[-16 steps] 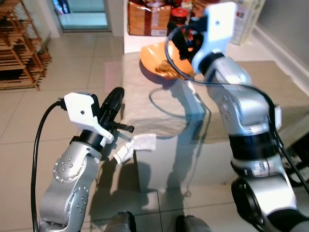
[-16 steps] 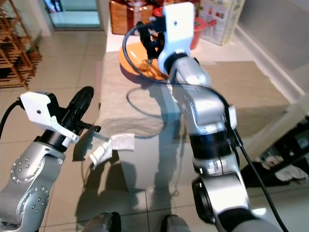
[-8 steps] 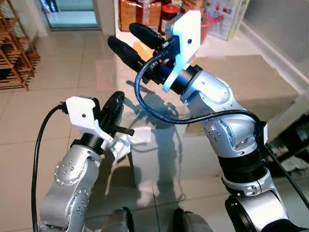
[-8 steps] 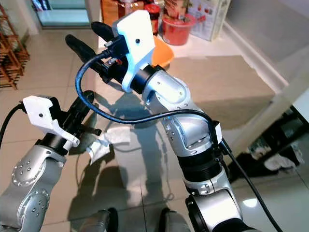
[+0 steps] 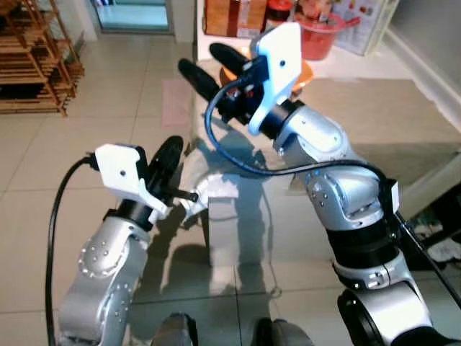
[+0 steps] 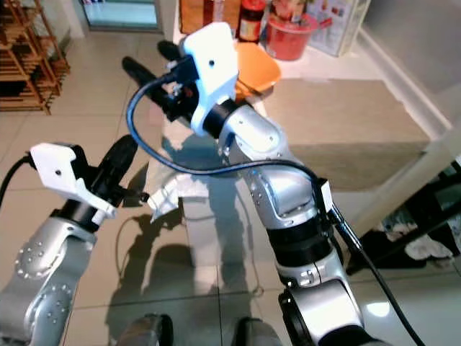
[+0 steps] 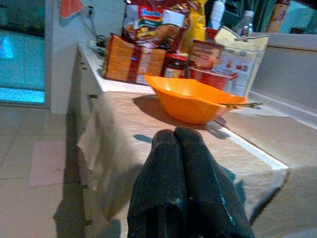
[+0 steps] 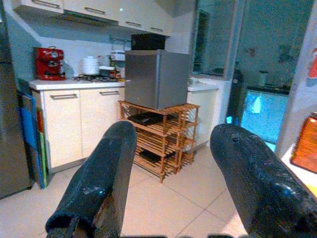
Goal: Setting the table
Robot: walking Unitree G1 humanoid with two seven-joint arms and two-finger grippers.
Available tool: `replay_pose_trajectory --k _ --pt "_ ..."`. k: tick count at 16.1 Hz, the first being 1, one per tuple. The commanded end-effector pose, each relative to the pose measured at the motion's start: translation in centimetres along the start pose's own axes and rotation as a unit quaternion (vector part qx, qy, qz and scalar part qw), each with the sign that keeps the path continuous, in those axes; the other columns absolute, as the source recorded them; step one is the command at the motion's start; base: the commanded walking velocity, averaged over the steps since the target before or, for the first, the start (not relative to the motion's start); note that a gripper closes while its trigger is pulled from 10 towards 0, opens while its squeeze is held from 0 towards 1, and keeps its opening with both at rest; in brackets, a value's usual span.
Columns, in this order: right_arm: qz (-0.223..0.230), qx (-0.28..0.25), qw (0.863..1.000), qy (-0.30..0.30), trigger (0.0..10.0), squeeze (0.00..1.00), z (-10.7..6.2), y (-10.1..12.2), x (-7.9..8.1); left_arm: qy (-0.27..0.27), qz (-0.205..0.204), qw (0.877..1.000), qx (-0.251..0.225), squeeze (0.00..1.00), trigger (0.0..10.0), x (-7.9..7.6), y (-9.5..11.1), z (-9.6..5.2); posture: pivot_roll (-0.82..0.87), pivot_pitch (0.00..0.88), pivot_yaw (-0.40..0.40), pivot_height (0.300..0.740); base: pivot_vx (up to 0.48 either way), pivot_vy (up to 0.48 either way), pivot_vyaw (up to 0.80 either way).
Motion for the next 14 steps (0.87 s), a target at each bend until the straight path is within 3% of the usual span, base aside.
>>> replay_pose_trajectory --k 1,3,4,7,10,14 --pt "-0.001 0.001 1.0 -0.011 10.0 0.0 0.0 0.1 -0.6 -0.001 0.003 1.0 0.001 0.0 10.0 -0.2 0.0 0.0 -0.02 0.129 -0.03 0.74 0.0 0.0 0.0" --pt "0.022 -0.01 1.0 0.001 10.0 0.0 -0.6 -0.7 0.2 0.002 0.006 1.0 0.005 0.0 10.0 -0.1 -0.4 -0.2 -0.01 0.106 -0.037 0.74 0.0 0.0 0.0" --pt "0.063 -0.017 0.998 0.021 10.0 0.0 -1.8 -1.8 1.3 0.005 0.007 1.0 0.008 0.0 10.0 0.0 -0.8 -0.3 0.0 0.068 -0.054 0.74 0.0 0.0 0.0" --pt "0.101 0.02 0.993 0.053 10.0 0.0 -4.3 -5.5 3.0 0.034 0.021 0.999 0.003 0.0 10.0 1.8 -1.0 0.3 0.01 0.012 -0.078 0.74 0.0 0.0 0.0" --pt "0.102 0.03 0.993 0.049 10.0 0.0 -4.4 -6.3 2.9 0.038 0.023 0.999 0.003 0.0 10.0 2.1 -1.1 0.5 0.0 0.007 -0.074 0.74 0.0 0.0 0.0" --pt "0.112 0.052 0.991 0.042 10.0 0.0 -5.4 -8.3 3.3 0.042 0.028 0.998 0.027 0.0 10.0 2.2 -3.0 0.0 -0.01 0.01 -0.072 0.74 0.0 0.0 0.0"
Point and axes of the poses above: a point about 5 cm out from each wrist's last joint towards the gripper, its own z axis pointing out of the wrist towards the gripper, its own y axis along the axis of the wrist's last joint, x = y × z, the point moved 5 cm from there along z, pointing out of the wrist towards the gripper, and after that the axes turned 13 degrees about -z, right-handed, at the moved point
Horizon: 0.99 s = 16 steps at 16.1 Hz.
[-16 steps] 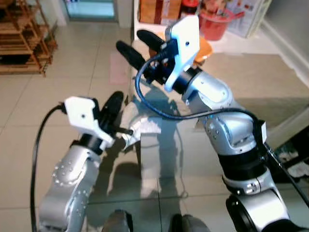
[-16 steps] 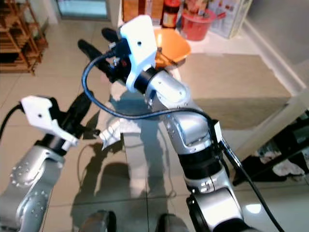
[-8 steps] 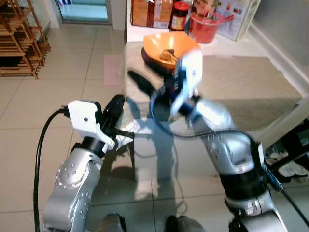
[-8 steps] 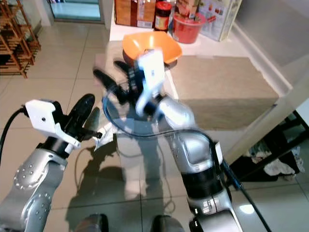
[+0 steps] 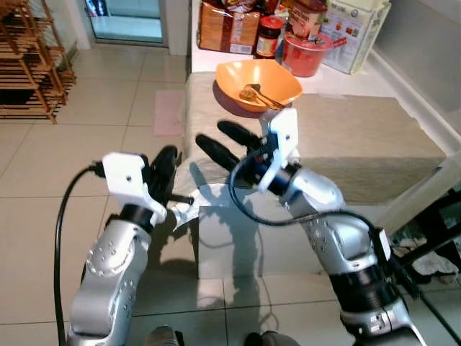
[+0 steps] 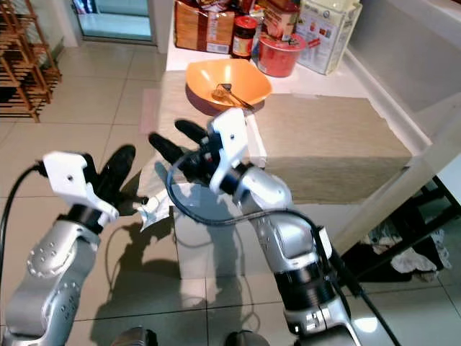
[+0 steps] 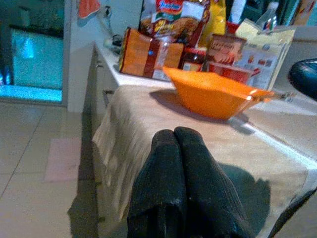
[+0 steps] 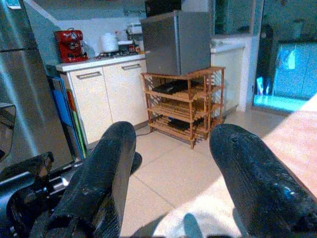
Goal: Setting the table
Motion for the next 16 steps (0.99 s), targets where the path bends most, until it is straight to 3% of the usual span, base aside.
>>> replay_pose_trajectory --k 1,8,9,11,16 --pt "-0.004 0.001 1.0 0.002 10.0 0.0 -0.2 -0.2 0.1 -0.006 0.002 1.0 0.003 0.0 10.0 -0.4 -0.3 0.1 -0.02 0.011 -0.072 0.74 0.0 0.0 0.0" --pt "-0.011 -0.028 1.0 -0.004 10.0 0.0 0.1 0.8 0.0 -0.008 0.005 1.0 -0.014 0.0 10.0 -0.2 0.6 0.3 0.0 0.019 -0.056 0.74 0.0 0.0 0.0" --pt "-0.003 -0.046 0.999 -0.012 10.0 0.0 0.1 1.5 -0.5 -0.022 0.003 0.999 -0.025 0.0 10.0 -0.7 1.3 0.2 0.0 0.023 -0.056 0.74 0.39 0.0 0.76" --pt "0.0 -0.077 0.997 0.002 10.0 0.0 0.0 2.8 -0.2 -0.028 0.0 0.999 -0.033 0.0 10.0 -1.0 1.8 0.2 0.0 0.031 -0.056 0.74 0.435 0.0 0.37" --pt "-0.013 -0.061 0.998 -0.015 10.0 0.0 0.2 3.0 -1.1 -0.035 -0.004 0.999 -0.035 0.0 10.0 -1.4 2.0 0.2 0.0 0.044 -0.061 0.74 0.425 0.0 0.0"
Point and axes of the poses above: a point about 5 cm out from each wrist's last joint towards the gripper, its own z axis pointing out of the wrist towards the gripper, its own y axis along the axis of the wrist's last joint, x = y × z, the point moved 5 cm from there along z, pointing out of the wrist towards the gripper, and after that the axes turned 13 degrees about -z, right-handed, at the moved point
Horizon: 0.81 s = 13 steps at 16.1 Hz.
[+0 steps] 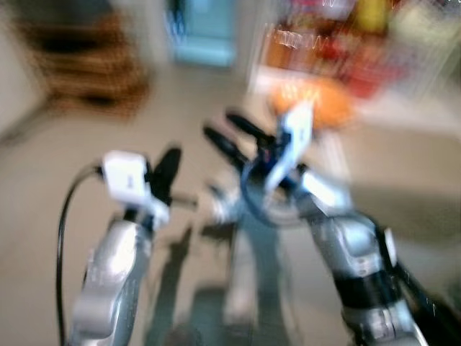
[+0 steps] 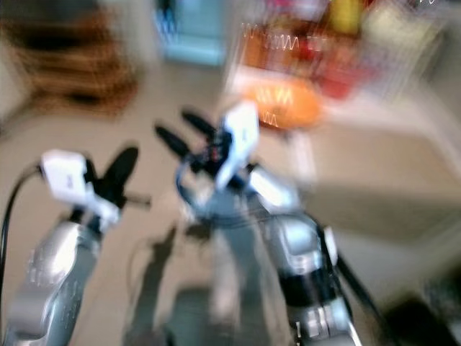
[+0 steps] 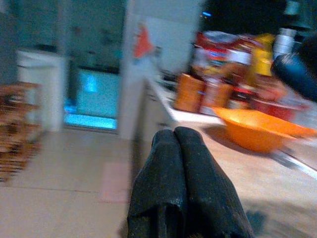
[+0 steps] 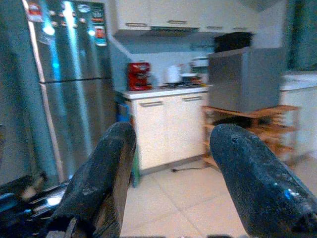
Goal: Setting the table
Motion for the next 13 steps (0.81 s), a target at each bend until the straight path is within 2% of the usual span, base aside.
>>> replay_pose_trajectory --k 1,4,9,11,12,13 --pt "-0.016 0.006 1.0 -0.005 10.0 0.0 0.4 0.3 -0.3 0.0 0.003 1.0 0.0 0.0 10.0 0.1 0.2 0.1 -0.01 0.046 -0.063 0.74 0.386 0.0 0.0" --pt "-0.025 0.005 1.0 -0.011 10.0 0.0 0.4 0.9 -0.9 0.002 0.002 1.0 -0.002 0.0 10.0 0.0 0.3 0.2 -0.02 0.052 -0.073 0.74 0.352 0.0 0.0" --pt "-0.053 -0.007 0.998 -0.03 10.0 0.0 1.0 3.1 -2.3 -0.001 -0.014 1.0 -0.009 0.0 10.0 -0.5 0.4 0.2 -0.03 0.064 -0.083 0.74 0.0 0.0 0.0" --pt "-0.068 -0.013 0.996 -0.063 10.0 0.0 1.4 4.6 -3.6 -0.001 -0.016 1.0 -0.009 0.0 10.0 -0.6 0.4 0.1 -0.03 0.074 -0.08 0.74 0.0 0.0 0.0" --pt "-0.088 -0.011 0.99 -0.11 10.0 0.0 2.0 6.0 -5.3 -0.003 -0.018 1.0 -0.007 0.0 10.0 -0.7 0.3 -0.1 -0.03 0.08 -0.081 0.74 0.0 0.0 0.0" --pt "-0.088 -0.01 0.987 -0.136 10.0 0.0 2.3 6.7 -6.3 -0.005 -0.019 1.0 -0.005 0.0 10.0 -0.8 0.3 -0.2 -0.03 0.084 -0.079 0.74 0.0 0.0 0.0"
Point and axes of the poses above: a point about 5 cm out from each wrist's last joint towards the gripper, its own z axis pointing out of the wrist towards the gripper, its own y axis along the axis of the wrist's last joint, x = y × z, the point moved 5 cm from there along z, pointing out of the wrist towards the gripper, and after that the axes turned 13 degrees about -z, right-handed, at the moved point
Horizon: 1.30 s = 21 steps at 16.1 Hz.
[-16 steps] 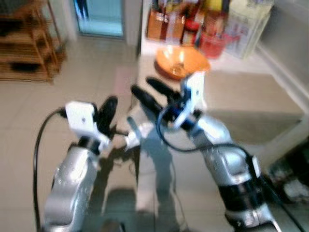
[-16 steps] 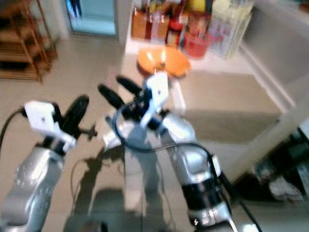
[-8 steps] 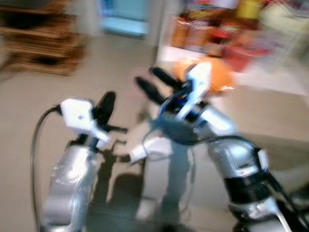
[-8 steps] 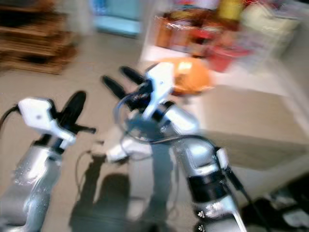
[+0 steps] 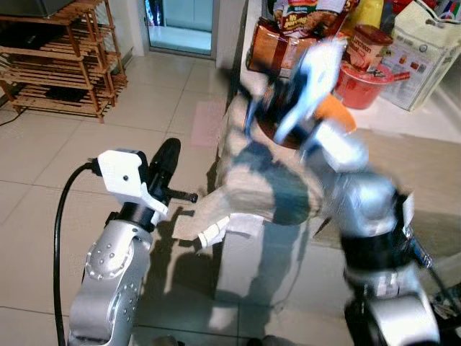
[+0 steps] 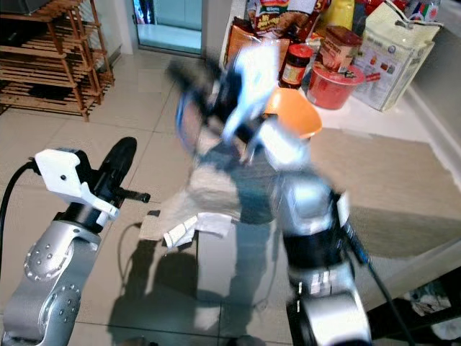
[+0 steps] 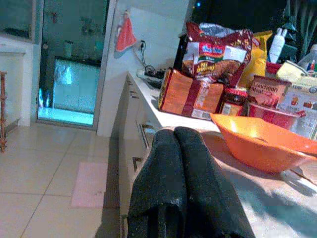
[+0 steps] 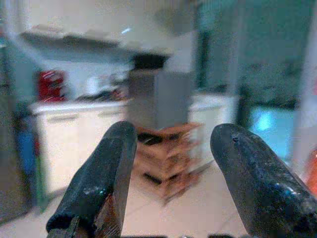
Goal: Setting the table
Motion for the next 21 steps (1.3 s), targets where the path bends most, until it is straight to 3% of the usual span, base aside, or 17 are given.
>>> replay_pose_trajectory --k 1,4,5,7,9,10,12,15,16,18,20,21 --pt "-0.014 0.024 0.999 -0.043 10.0 0.0 0.1 -0.4 -1.8 -0.014 -0.007 1.0 0.001 0.0 10.0 -0.8 0.1 0.0 -0.03 0.087 -0.08 0.74 0.0 0.0 0.0" --pt "-0.04 0.09 0.989 -0.108 10.0 0.0 0.7 -1.8 -4.2 -0.02 -0.011 1.0 0.007 0.0 10.0 -1.3 -0.2 -0.2 -0.03 0.097 -0.079 0.74 0.0 0.0 0.0" --pt "-0.066 0.131 0.977 -0.155 10.0 0.0 0.7 -2.5 -5.8 -0.024 -0.009 1.0 0.012 0.0 10.0 -1.4 -0.3 -0.2 -0.03 0.105 -0.076 0.74 0.0 0.0 0.0" --pt "-0.071 0.142 0.971 -0.181 10.0 0.0 0.3 -2.6 -7.1 -0.026 -0.009 1.0 0.014 0.0 10.0 -1.4 -0.3 -0.3 -0.03 0.11 -0.074 0.74 0.0 0.0 0.0" --pt "-0.029 0.076 0.988 -0.133 10.0 0.0 -1.6 -2.3 -6.3 -0.032 -0.01 0.999 0.019 0.0 10.0 -1.5 -0.3 -0.4 -0.04 0.119 -0.069 0.74 0.0 0.0 0.0" --pt "-0.031 0.08 0.987 -0.133 10.0 0.0 -2.2 -2.6 -6.2 -0.035 -0.01 0.999 0.021 0.0 10.0 -1.6 -0.4 -0.4 -0.04 0.123 -0.066 0.74 0.0 0.0 0.0" --pt "-0.049 0.125 0.979 -0.151 10.0 0.1 -3.9 -4.3 -6.6 -0.041 -0.011 0.999 0.026 0.0 10.0 -1.8 -0.5 -0.4 -0.05 0.13 -0.059 0.74 0.0 0.0 0.0" --pt "-0.06 0.135 0.977 -0.154 10.0 0.07 -5.3 -4.5 -7.1 -0.05 -0.015 0.998 0.03 0.0 10.0 -2.1 -0.7 -0.4 -0.07 0.133 -0.048 0.74 0.0 0.0 0.0" --pt "-0.065 0.125 0.981 -0.136 10.0 0.0 -5.6 -4.3 -6.6 -0.052 -0.016 0.998 0.031 0.0 10.0 -2.2 -0.7 -0.4 -0.07 0.135 -0.045 0.74 0.0 0.0 0.0" --pt "-0.072 0.105 0.989 -0.079 10.0 0.0 -5.8 -4.3 -4.7 -0.057 -0.018 0.998 0.033 0.0 10.0 -2.3 -0.8 -0.3 -0.07 0.134 -0.044 0.74 0.0 0.0 0.0" --pt "-0.085 0.142 0.983 -0.074 10.0 0.0 -8.0 -7.2 -3.9 -0.061 -0.019 0.997 0.034 0.0 10.0 -2.5 -0.8 -0.3 -0.07 0.132 -0.042 0.74 0.0 0.0 0.0" --pt "-0.09 0.144 0.982 -0.079 10.0 0.0 -8.4 -7.4 -3.9 -0.062 -0.02 0.997 0.034 0.0 10.0 -2.5 -0.7 -0.3 -0.07 0.133 -0.04 0.74 0.0 0.0 0.0"
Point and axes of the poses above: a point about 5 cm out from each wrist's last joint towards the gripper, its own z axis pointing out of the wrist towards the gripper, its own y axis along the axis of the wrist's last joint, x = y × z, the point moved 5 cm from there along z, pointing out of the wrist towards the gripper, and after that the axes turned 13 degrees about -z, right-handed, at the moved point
